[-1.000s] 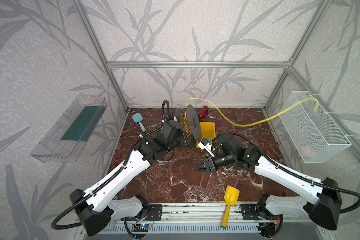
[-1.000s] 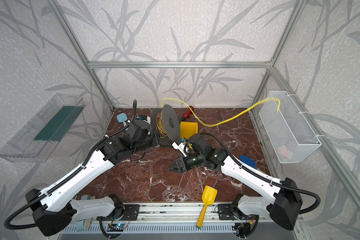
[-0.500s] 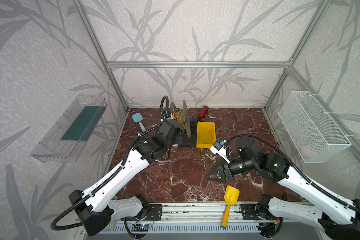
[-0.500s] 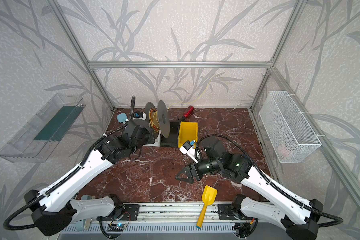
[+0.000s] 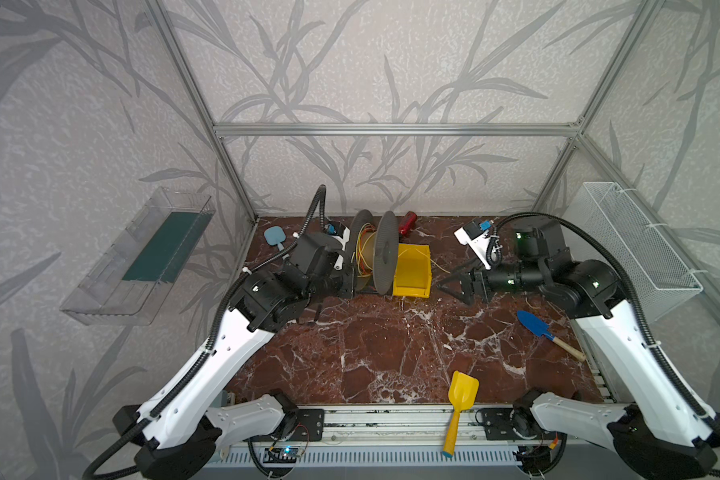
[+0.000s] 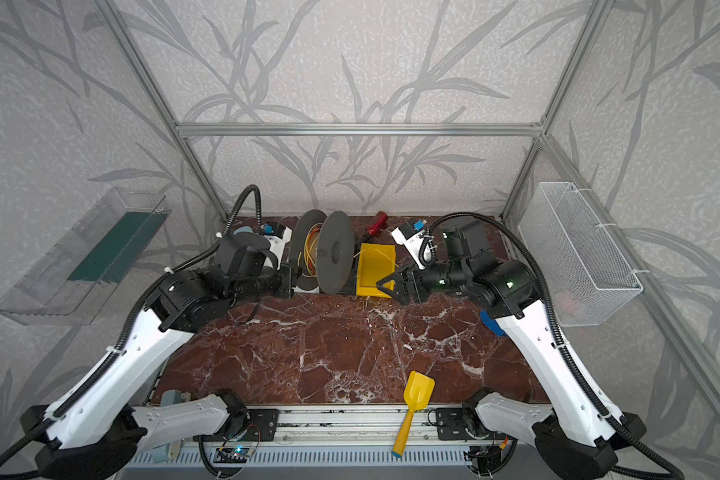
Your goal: Wrap the cables
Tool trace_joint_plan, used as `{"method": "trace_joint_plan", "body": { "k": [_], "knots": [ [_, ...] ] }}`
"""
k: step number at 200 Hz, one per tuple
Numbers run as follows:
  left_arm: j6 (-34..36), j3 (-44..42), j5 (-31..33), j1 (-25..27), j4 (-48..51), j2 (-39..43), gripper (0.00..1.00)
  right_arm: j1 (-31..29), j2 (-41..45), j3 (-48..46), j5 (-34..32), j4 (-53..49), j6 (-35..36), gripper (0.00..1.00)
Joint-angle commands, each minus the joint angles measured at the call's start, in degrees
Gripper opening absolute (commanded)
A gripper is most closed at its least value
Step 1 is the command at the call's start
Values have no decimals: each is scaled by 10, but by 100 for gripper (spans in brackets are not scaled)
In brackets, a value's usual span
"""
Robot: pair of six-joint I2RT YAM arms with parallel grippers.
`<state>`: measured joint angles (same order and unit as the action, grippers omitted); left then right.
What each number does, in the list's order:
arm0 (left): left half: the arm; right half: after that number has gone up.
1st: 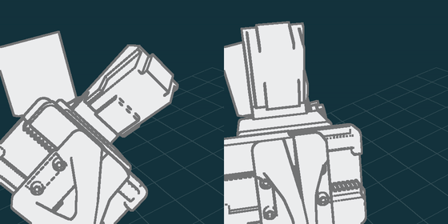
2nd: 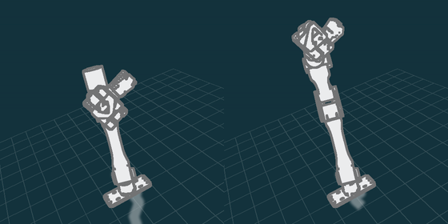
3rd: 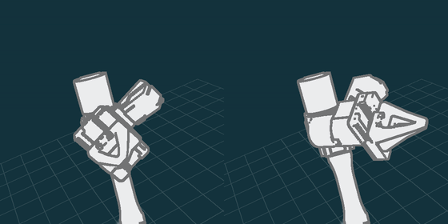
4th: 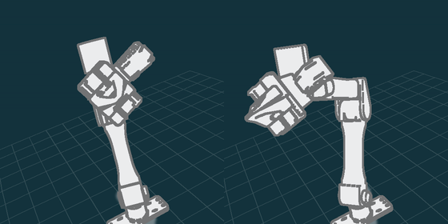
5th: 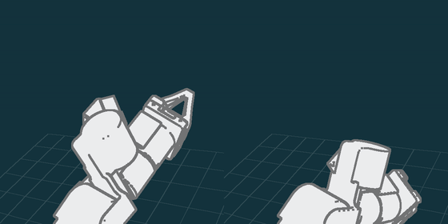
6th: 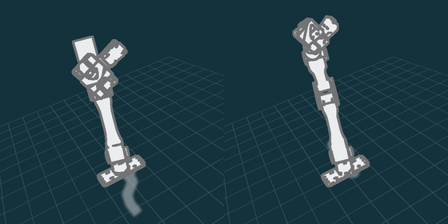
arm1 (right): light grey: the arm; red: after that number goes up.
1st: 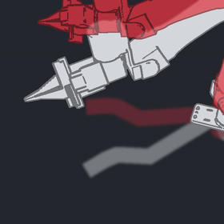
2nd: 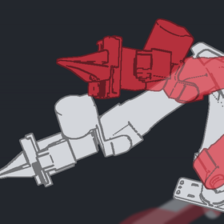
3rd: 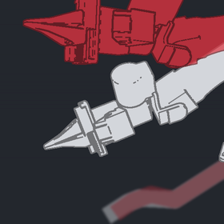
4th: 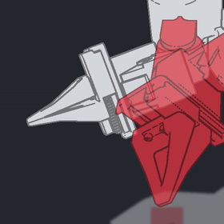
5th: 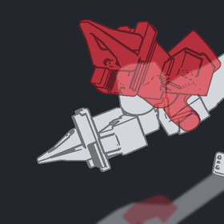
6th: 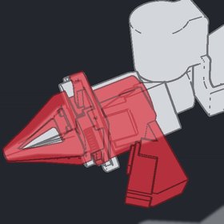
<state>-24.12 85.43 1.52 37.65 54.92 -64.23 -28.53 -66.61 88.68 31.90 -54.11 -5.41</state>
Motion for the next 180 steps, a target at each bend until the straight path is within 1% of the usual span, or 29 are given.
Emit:
{"method": "trace_joint_plan", "body": {
  "k": [1, 8, 25, 47, 57, 73, 98, 118, 134, 159, 180],
  "knots": [
    [3, 57, -117, -32, -54, 31, 0, 26, 3, -3, -10, 49, 50, 77],
    [12, 76, -140, -36, -39, 26, 0, 35, -9, 2, -19, 45, 59, 78],
    [37, 120, -171, -38, 5, 14, 0, 62, -42, 18, -17, 24, 76, 79],
    [63, 149, -172, -38, 51, 6, 0, 82, -79, 33, 10, -4, 94, 81],
    [69, 151, -171, -37, 59, 7, 0, 86, -87, 32, 6, -2, 91, 81],
    [79, 146, -176, -37, 60, 12, 0, 100, -97, 25, 28, 7, 91, 82],
    [93, 138, -185, -37, 68, 20, 0, 120, -102, 12, 28, 18, 91, 82],
    [102, 132, -173, -39, 81, 24, 0, 128, -98, -22, 38, 30, 77, 82],
    [106, 126, -167, -42, 83, 31, 0, 128, -82, -69, 48, 36, 64, 82],
    [108, 116, -169, -51, 76, 41, 0, 128, -36, -177, 100, 75, 27, 82],
    [105, 106, -171, -55, 63, 48, 0, 128, -14, -235, 137, 83, 6, 82]
  ]
}}
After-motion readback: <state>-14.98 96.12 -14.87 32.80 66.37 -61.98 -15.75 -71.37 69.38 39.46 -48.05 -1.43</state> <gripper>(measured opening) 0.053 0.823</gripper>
